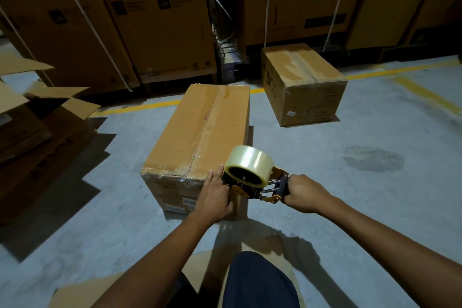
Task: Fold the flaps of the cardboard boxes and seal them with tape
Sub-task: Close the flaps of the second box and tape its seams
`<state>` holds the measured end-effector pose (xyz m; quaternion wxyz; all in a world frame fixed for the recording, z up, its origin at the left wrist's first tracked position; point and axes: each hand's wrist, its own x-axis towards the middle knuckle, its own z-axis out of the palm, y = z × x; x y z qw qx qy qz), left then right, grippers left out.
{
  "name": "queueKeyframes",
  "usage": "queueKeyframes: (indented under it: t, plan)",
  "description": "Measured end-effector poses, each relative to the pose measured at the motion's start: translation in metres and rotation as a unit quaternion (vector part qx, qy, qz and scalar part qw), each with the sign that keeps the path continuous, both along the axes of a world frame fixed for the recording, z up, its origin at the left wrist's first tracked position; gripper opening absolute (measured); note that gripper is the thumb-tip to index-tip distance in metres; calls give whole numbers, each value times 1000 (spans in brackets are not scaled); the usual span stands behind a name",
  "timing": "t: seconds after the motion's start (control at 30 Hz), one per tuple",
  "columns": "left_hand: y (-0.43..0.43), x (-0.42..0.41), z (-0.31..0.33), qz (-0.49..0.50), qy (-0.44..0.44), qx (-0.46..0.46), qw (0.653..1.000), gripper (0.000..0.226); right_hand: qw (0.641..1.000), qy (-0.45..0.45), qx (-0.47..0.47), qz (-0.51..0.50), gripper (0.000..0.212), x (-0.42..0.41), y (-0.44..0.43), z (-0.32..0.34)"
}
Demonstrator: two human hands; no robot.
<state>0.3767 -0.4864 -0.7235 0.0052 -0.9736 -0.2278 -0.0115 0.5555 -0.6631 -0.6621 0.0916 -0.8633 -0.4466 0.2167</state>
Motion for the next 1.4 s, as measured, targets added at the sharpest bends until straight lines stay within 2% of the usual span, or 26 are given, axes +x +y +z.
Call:
queueKeyframes:
  t: [0.1, 0.23, 0.33, 0.4, 0.47, 0.6, 0.67, 0.83, 0.97, 1.03, 1.13, 1.2, 1.3, 1.4]
  plan:
    - [-1, 0, -1, -14, -13, -2, 1000, 63, 1000, -25, -15, 3, 13, 4, -6, 7]
    - [7, -3, -9, -12, -31, -11, 999, 83, 999, -42, -29, 6, 9, 11, -19, 8]
    - [8, -4, -16, -19, -47, -6, 999, 79, 998, -42, -43, 11, 8, 6, -11, 2]
    - [10, -3, -22, -11, -75, -11, 997, 66, 999, 23, -39, -10, 8, 1, 1, -6]
    - [12, -1, -27, 9, -97, -25, 995, 54, 990, 128, -29, -53, 9, -3, 10, -10]
    - [6, 0, -26, 11, -152, -63, 986, 68, 955, 270, -45, -116, 12, -9, 16, -14]
    - [5, 1, -22, 15, -153, -81, 985, 67, 941, 306, -59, -133, 13, -9, 17, -14]
    - [9, 0, -9, 24, -81, -138, 987, 64, 919, 353, -86, -153, 30, -3, 10, -8]
    - [6, 0, 5, 34, -26, -137, 990, 76, 900, 375, -84, -204, 33, 4, -6, -13]
    - [2, 0, 9, 33, -3, -130, 991, 74, 886, 396, -66, -230, 34, 6, -12, -17]
    - [2, 8, 23, 51, -21, -148, 987, 65, 858, 442, -14, -260, 39, 7, -14, -24]
    - [9, 21, 35, 63, -35, -137, 988, 49, 835, 475, 21, -275, 41, 6, -10, -32]
    - [22, 42, 38, 59, -51, -85, 993, 29, 790, 525, 72, -308, 41, 7, 2, -50]
    - [34, 56, 24, 47, -94, -60, 993, 22, 744, 561, 110, -346, 37, 13, 13, -70]
